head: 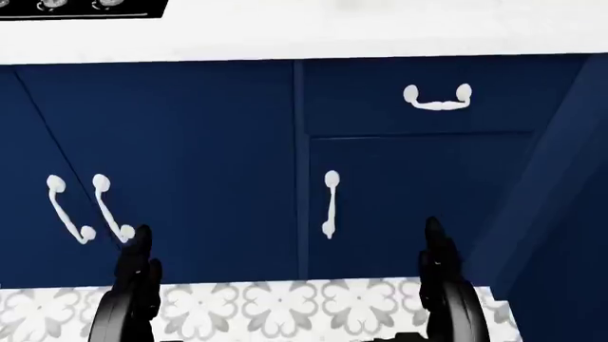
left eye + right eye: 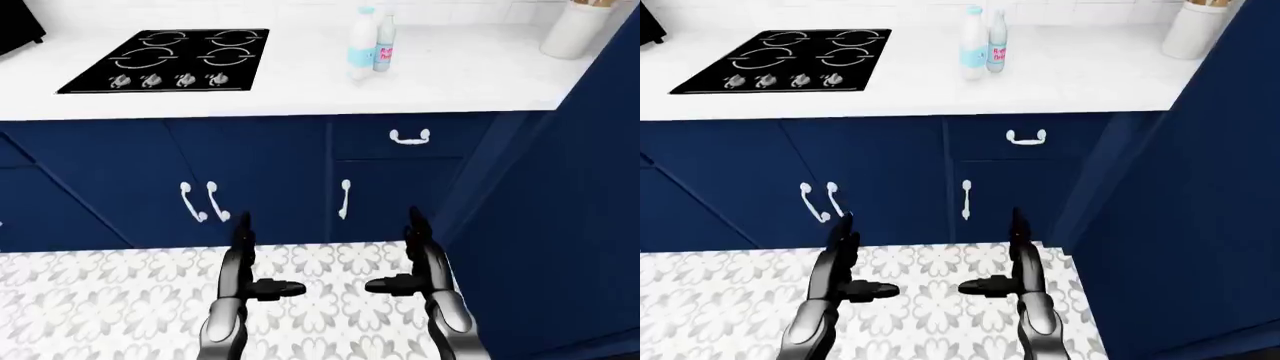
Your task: Move the drinks to the dining counter.
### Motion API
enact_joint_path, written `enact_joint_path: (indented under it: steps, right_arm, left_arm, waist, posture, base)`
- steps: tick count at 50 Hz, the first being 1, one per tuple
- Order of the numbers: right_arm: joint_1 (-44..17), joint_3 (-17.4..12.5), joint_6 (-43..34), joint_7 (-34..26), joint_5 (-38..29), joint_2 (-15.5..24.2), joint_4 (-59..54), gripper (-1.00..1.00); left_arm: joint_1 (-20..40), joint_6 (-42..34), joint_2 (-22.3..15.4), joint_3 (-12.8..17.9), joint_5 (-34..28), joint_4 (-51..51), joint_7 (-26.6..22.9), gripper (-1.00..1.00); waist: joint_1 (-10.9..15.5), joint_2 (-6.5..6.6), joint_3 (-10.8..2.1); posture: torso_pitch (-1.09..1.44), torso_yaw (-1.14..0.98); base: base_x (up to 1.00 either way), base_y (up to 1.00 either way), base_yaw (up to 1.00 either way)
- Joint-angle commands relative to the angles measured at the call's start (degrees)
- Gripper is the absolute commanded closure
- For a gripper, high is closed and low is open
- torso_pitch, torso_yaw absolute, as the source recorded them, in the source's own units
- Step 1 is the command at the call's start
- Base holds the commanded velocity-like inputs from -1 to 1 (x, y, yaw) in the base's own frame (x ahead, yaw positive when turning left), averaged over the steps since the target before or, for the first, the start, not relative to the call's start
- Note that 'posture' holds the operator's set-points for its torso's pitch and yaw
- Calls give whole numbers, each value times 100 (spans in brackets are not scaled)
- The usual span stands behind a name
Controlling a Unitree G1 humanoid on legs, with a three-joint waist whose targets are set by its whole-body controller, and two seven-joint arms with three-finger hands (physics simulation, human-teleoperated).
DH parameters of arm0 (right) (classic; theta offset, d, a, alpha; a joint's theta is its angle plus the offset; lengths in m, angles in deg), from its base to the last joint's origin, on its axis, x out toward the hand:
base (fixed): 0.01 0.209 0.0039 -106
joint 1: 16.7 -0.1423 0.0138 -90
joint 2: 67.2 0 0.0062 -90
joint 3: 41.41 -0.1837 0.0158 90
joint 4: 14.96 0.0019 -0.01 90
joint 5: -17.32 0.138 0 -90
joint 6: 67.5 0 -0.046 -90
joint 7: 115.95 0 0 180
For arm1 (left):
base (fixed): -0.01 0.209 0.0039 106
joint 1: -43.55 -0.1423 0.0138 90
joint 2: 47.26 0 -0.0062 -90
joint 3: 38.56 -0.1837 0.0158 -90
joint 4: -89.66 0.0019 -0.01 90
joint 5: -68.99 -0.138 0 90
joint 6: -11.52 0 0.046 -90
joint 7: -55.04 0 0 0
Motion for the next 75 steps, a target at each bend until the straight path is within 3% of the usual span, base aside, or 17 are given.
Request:
enact_joint_path:
  steps: [1, 3, 5, 8, 29, 31, 37, 42, 46, 56, 61, 62, 64, 71, 73, 74, 75]
  right_arm:
    - [-96, 40, 234, -32, 12, 11, 637, -100]
    - [-178, 10, 272, -25, -6, 26, 548, -100]
    - [-169, 6, 276, -14, -13, 21, 560, -100]
    - [-211, -5, 378, 22, -44, 21, 450, -100]
    - [-662, -146, -1294, 22, 211, 94, 2264, -100]
    - [-695, -175, -1460, 33, 291, 108, 2499, -100]
    - [-604, -125, -1350, 16, 302, 87, 2571, -100]
    - [-624, -126, -1383, 29, 292, 97, 2680, -100]
    - [-697, -178, -1369, 24, 279, 131, 2671, -100]
    - [-784, -249, -2037, 104, 548, 123, 3573, -100]
    - [-787, -171, -2178, 74, 545, 138, 3786, -100]
    - [-792, -197, -2222, 74, 565, 146, 3837, -100]
    - [-819, -251, -2293, 81, 601, 165, 3924, -100]
    - [-1002, -637, -2712, 278, 724, 327, 4328, -100]
    - [-1007, -622, -2770, 276, 810, 325, 4415, -100]
    - [-996, -597, -2767, 275, 811, 328, 4427, -100]
    - [-984, -571, -2750, 252, 833, 320, 4413, -100]
  left_arm:
    - [110, 370, 7, -34, -24, -521, 25, -100]
    - [116, 337, 2, -53, -69, -559, 39, -100]
    - [109, 356, -7, -56, -93, -538, 24, -100]
    - [121, 419, 7, -55, -105, -435, 41, -100]
    - [702, -2075, -197, 294, 97, -2938, 6, -100]
    - [729, -2263, -202, 290, 104, -3161, 10, -100]
    - [767, -2378, -203, 271, 95, -3346, 9, -100]
    - [711, -2230, -207, 258, 49, -3242, -34, -100]
    - [783, -2446, -235, 309, 71, -3482, -56, -100]
    - [918, -3008, -357, 581, 230, -4147, -65, -100]
    - [919, -3037, -380, 633, 267, -4206, -66, -100]
    - [914, -3107, -381, 639, 281, -4285, -62, -100]
    - [913, -3062, -367, 594, 257, -4254, -49, -100]
    - [1073, -3345, -405, 598, 276, -4481, -42, -100]
    - [1123, -3534, -433, 661, 323, -4654, -34, -100]
    - [1125, -3563, -436, 667, 332, -4686, -29, -100]
    - [1122, -3575, -437, 674, 339, -4706, -23, -100]
  waist:
    - [-12, -45, -5]
    - [45, -8, -350]
    - [33, -38, -96]
    - [44, -44, -426]
    - [43, 18, -665]
    - [48, 44, -222]
    - [178, 252, -225]
    - [381, 53, -259]
    - [311, -483, -392]
    - [229, -268, -289]
    - [480, 461, -245]
    - [387, 210, -166]
    - [417, 328, -260]
    - [255, -135, -206]
    - [179, -577, -433]
    - [188, -253, -349]
    - [140, -316, -378]
  posture:
    - [0, 0]
    - [0, 0]
    - [0, 0]
    - [0, 0]
    - [0, 0]
    - [0, 0]
    - [0, 0]
    - [0, 0]
    - [0, 0]
    - [0, 0]
    - [0, 0]
    - [0, 0]
    - [0, 0]
    - [0, 0]
    - [0, 0]
    - [0, 0]
    - [0, 0]
  base:
    - [0, 0, 0]
    - [0, 0, 0]
    - [0, 0, 0]
    - [0, 0, 0]
    - [1, 0, 0]
    - [42, -11, 0]
    - [57, -41, 0]
    - [62, -53, 0]
    - [63, -53, 0]
    - [33, -17, 6]
    - [0, 0, 100]
    - [0, 0, 100]
    - [0, 0, 100]
    - [0, 18, 14]
    - [0, 14, 30]
    - [0, 0, 95]
    - [0, 0, 100]
